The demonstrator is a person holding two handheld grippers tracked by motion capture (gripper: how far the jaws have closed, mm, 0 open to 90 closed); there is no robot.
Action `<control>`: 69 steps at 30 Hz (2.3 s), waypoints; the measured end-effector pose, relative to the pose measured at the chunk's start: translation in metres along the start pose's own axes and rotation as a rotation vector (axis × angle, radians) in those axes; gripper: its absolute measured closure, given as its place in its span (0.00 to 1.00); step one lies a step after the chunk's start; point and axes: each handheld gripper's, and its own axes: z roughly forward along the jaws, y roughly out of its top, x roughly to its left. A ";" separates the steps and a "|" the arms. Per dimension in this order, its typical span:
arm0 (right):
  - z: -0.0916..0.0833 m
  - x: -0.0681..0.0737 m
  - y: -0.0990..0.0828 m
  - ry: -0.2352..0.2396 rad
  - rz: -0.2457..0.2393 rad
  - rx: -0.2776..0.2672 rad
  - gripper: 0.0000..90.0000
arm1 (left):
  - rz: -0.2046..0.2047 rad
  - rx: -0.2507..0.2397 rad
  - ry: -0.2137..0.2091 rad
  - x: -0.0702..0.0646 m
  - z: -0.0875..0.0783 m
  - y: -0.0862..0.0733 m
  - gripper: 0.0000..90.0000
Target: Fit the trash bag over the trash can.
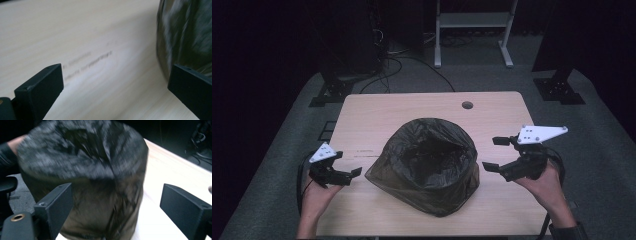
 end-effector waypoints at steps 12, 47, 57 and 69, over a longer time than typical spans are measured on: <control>0.032 0.014 0.053 0.074 -0.102 0.077 0.11 | 0.068 0.162 -0.001 -0.010 0.034 -0.018 0.00; 0.140 0.034 0.080 0.125 -0.230 0.759 0.11 | 0.115 0.121 -0.137 -0.018 0.050 -0.037 0.00; 0.133 0.037 0.116 0.130 -0.229 0.535 0.11 | 0.116 0.112 -0.136 -0.019 0.050 -0.038 0.00; 0.198 0.051 0.122 0.172 -0.245 0.595 0.10 | 0.116 0.112 -0.136 -0.019 0.050 -0.038 0.00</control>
